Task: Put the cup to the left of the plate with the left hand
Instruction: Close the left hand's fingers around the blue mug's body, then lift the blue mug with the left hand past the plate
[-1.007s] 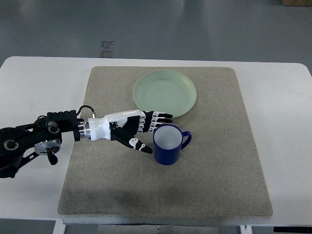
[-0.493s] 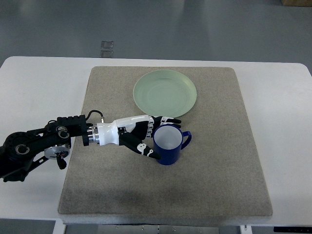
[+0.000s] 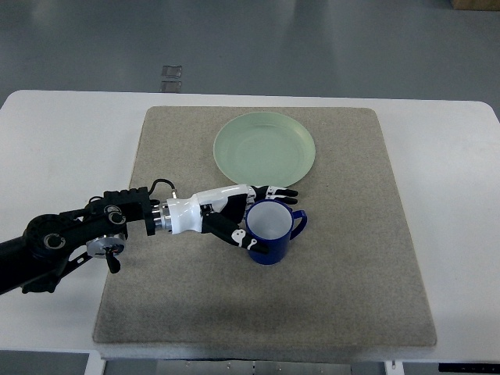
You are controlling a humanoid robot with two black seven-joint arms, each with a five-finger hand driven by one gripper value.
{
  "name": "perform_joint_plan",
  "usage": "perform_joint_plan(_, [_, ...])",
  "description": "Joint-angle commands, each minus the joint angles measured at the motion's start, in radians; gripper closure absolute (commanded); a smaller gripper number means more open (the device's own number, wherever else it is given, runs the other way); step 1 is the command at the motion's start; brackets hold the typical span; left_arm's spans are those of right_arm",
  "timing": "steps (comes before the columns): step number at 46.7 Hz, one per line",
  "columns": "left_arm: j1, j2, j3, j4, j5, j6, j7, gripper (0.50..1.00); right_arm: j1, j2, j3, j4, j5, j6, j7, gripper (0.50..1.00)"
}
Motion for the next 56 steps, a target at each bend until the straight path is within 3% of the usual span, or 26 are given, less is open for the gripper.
perform_joint_plan(1, [0.0,-0.006,0.002,0.001,0.0,0.0,0.002,0.51,0.0,0.0,0.0,0.0,0.0,0.0,0.0,0.568])
perform_joint_plan(23, [0.0,-0.025,0.008,0.003,0.0,0.0,0.006,0.527,0.0,0.0,0.0,0.0,0.0,0.0,0.0,0.568])
perform_joint_plan(29, [0.0,-0.026,0.009,0.009,0.0,0.005,0.008,0.606,0.0,0.0,0.0,0.0,0.0,0.0,0.0,0.568])
perform_joint_plan(40, [0.0,-0.032,0.009,0.018,0.0,0.005,0.008,0.686,0.0,0.0,0.0,0.0,0.0,0.0,0.0,0.568])
perform_joint_plan(42, [0.0,-0.032,0.009,0.018,0.001,0.006,0.008,0.722,0.0,0.0,0.0,0.0,0.0,0.0,0.0,0.568])
perform_joint_plan(47, [0.0,-0.034,0.009,0.018,0.0,0.006,0.008,0.748,0.0,0.0,0.0,0.0,0.0,0.0,0.0,0.568])
perform_joint_plan(56, [-0.002,-0.034,-0.004,0.017,-0.006,0.008,0.006,0.748,0.0,0.0,0.0,0.0,0.0,0.0,0.0,0.568])
